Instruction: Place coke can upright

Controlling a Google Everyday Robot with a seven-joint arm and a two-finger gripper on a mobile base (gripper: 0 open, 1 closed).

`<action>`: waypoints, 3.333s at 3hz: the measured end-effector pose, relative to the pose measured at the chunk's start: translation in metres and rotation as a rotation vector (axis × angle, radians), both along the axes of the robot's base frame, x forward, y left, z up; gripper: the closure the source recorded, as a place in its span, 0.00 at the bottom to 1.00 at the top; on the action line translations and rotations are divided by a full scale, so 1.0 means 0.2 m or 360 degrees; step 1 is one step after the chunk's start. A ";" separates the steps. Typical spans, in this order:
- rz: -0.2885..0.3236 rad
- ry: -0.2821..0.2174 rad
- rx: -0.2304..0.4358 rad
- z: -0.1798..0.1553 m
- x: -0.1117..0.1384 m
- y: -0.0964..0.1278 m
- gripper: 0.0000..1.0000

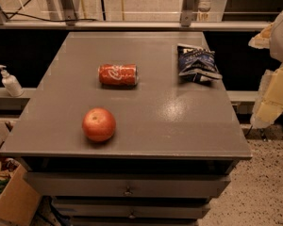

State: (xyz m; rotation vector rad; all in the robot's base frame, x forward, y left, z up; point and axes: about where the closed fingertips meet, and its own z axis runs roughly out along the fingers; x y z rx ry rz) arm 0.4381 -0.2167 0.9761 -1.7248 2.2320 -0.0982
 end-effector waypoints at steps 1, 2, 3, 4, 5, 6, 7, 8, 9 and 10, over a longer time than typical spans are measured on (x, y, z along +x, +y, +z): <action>0.0004 -0.0010 0.0003 0.00 0.00 0.01 0.00; 0.0064 -0.0039 0.0092 -0.04 0.07 0.12 0.00; 0.0163 -0.0084 0.0180 -0.11 0.19 0.32 0.00; 0.0237 -0.0142 0.0252 -0.17 0.32 0.52 0.00; 0.0267 -0.0196 0.0317 -0.20 0.45 0.71 0.00; 0.0268 -0.0196 0.0317 -0.20 0.45 0.71 0.00; 0.0268 -0.0224 0.0340 -0.27 0.60 0.83 0.00; 0.0294 -0.0259 0.0357 -0.37 0.76 0.96 0.00; 0.0296 -0.0286 0.0358 -0.46 0.89 1.06 0.00; 0.0305 -0.0308 0.0340 -0.50 1.01 1.15 0.00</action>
Offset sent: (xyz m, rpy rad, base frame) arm 0.0389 0.0611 -0.0264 0.1572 -0.0384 0.1076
